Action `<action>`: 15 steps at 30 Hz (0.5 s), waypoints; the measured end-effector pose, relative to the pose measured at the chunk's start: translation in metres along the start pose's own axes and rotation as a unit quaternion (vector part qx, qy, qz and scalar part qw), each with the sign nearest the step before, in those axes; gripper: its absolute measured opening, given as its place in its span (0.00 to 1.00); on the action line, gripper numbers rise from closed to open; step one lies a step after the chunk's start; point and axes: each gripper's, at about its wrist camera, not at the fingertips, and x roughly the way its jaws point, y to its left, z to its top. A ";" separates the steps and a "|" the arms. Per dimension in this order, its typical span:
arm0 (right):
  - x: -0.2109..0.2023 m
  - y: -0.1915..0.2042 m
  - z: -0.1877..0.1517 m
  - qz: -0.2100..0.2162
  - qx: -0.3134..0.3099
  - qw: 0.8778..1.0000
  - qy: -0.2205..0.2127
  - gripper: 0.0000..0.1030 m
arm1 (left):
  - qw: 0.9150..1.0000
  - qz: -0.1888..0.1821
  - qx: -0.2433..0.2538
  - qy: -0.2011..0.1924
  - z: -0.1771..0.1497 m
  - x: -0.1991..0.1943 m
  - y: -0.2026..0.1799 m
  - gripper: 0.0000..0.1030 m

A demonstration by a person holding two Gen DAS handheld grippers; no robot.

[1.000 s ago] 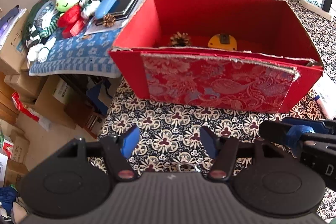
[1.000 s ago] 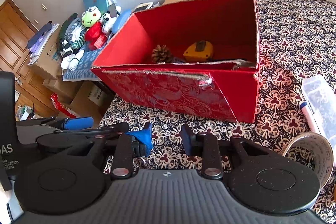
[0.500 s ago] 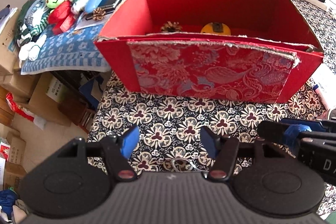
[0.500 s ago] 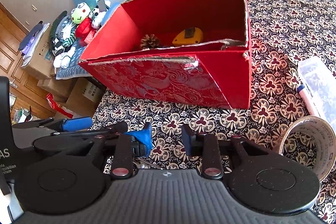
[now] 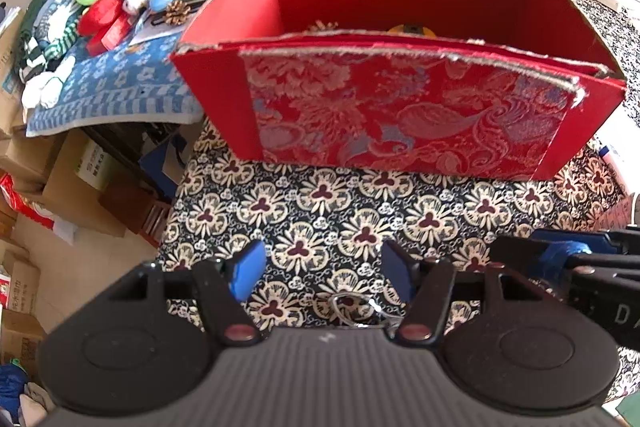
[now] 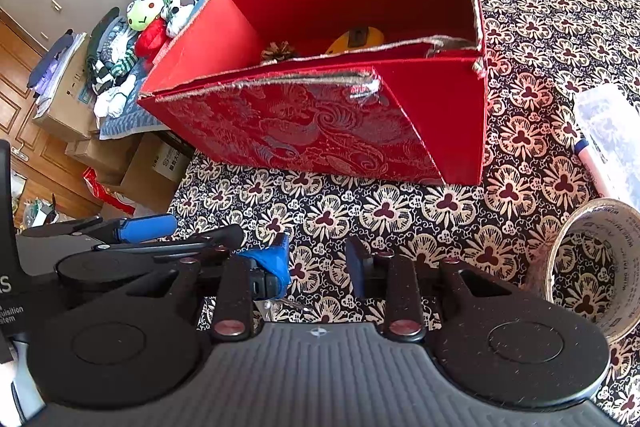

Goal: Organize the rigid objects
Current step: 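Move the right tool back to the small silver scissors on the bedspread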

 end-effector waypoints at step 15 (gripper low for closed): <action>0.016 0.004 -0.004 -0.003 0.000 1.000 0.026 0.13 | 0.998 -0.027 -0.049 0.020 -0.015 0.017 0.049 0.64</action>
